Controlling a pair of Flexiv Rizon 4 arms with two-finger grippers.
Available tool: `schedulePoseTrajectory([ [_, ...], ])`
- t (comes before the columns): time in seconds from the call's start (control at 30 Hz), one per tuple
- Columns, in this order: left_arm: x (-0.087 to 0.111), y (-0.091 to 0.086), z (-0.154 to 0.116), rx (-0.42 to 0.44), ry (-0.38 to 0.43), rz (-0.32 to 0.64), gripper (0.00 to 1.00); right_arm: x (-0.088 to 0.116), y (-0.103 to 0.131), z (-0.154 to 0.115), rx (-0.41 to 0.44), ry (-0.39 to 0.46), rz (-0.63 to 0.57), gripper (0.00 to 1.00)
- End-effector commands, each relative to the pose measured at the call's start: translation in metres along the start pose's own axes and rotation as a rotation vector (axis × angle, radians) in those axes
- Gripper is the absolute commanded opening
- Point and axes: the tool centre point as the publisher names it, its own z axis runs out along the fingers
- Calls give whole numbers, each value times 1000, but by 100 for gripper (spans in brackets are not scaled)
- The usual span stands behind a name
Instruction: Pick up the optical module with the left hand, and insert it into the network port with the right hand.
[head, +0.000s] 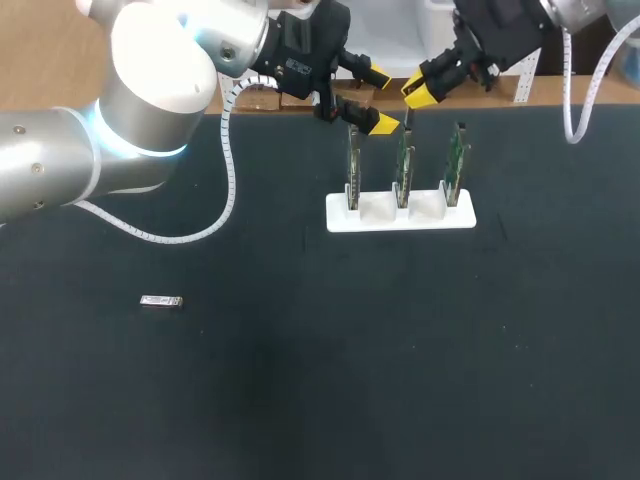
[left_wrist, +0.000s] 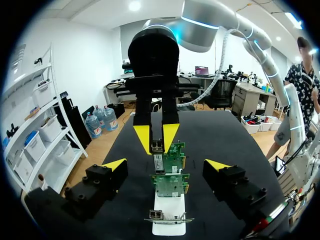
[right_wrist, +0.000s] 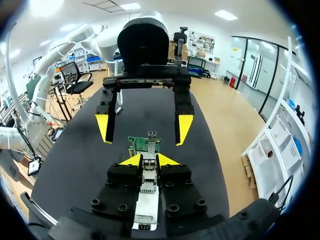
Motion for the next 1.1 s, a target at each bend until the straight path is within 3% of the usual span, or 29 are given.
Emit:
schedulePoseTrajectory([
  [0.03, -2, 1, 0, 1, 9, -4, 100, 0, -5, 0, -9, 2, 3, 0],
  [1.1, -2, 1, 0, 1, 9, -4, 100, 6, 1, 5, -14, 11, 32, 0],
])
